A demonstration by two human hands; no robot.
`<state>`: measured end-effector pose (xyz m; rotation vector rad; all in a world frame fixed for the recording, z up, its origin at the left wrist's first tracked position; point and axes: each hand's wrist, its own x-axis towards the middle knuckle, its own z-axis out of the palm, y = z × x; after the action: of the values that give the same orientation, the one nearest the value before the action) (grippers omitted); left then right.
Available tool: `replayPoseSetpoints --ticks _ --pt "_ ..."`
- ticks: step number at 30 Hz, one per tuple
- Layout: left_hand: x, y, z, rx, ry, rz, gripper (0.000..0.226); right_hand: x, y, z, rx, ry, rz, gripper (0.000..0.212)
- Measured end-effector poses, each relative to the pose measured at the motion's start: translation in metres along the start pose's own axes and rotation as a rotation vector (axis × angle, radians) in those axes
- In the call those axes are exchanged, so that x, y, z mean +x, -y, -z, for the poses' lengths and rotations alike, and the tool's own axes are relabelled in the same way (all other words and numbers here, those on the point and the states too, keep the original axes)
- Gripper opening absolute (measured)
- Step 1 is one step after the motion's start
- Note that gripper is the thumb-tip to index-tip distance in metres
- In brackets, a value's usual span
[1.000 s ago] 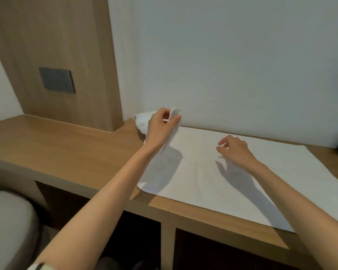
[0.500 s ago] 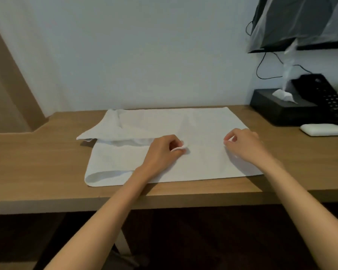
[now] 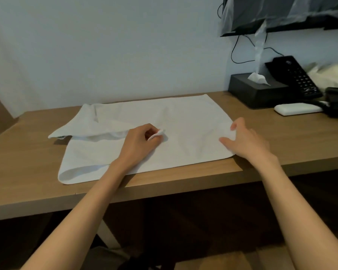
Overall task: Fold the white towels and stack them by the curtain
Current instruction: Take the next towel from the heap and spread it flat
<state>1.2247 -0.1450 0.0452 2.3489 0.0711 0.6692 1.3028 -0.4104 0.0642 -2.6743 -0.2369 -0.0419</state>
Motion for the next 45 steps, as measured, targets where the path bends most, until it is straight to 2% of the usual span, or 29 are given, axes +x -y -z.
replayPoseSetpoints --ticks 2,6,9,11,12,16,20,22,25,27,31,33,36,38,42,45 --pt "-0.001 -0.003 0.001 -0.04 -0.044 0.025 0.022 0.001 0.005 0.0 0.167 0.005 0.079 0.031" --pt "0.002 -0.009 0.007 -0.012 -0.128 0.049 0.021 0.001 0.039 -0.004 0.507 -0.109 0.33 0.01" --pt "0.011 -0.014 0.022 -0.076 -0.261 0.109 0.02 0.005 0.073 -0.002 0.602 0.034 0.475 0.026" --pt "0.019 -0.014 0.037 -0.121 -0.32 0.147 0.021 0.012 0.092 -0.001 0.542 0.175 0.58 0.045" --pt "0.022 -0.014 0.045 -0.145 -0.336 0.159 0.024 0.016 0.101 -0.001 0.486 0.197 0.641 0.048" --pt "0.033 -0.012 0.072 -0.227 -0.372 0.198 0.02 0.027 0.144 -0.005 0.381 -0.006 0.835 0.017" --pt "0.042 -0.011 0.093 -0.375 -0.446 0.225 0.028 0.036 0.182 -0.005 0.225 -0.139 0.992 0.011" --pt "0.044 -0.01 0.101 -0.445 -0.426 0.236 0.029 0.038 0.196 -0.006 0.161 -0.182 1.046 0.022" --pt "0.044 -0.007 0.106 -0.525 -0.387 0.245 0.024 0.039 0.213 -0.011 0.116 -0.215 1.088 0.016" --pt "0.045 -0.003 0.107 -0.536 -0.39 0.252 0.021 0.04 0.219 -0.016 0.183 -0.205 1.076 0.015" --pt "0.049 0.003 0.108 -0.521 -0.398 0.251 0.019 0.046 0.225 -0.022 0.309 -0.087 1.047 0.031" --pt "0.052 0.005 0.109 -0.52 -0.405 0.241 0.019 0.049 0.227 -0.021 0.352 -0.099 1.045 0.027" --pt "0.056 0.004 0.11 -0.525 -0.373 0.224 0.02 0.051 0.231 -0.014 0.603 -0.125 0.963 0.002" --pt "0.057 0.001 0.11 -0.491 -0.338 0.178 0.019 0.053 0.234 -0.007 0.688 -0.102 0.92 0.011" --pt "0.057 -0.004 0.113 -0.295 -0.288 0.038 0.02 0.058 0.238 0.008 0.627 0.042 0.889 0.037" --pt "0.053 -0.001 0.116 -0.142 -0.304 -0.034 0.018 0.061 0.237 0.01 0.526 0.039 0.916 0.023"
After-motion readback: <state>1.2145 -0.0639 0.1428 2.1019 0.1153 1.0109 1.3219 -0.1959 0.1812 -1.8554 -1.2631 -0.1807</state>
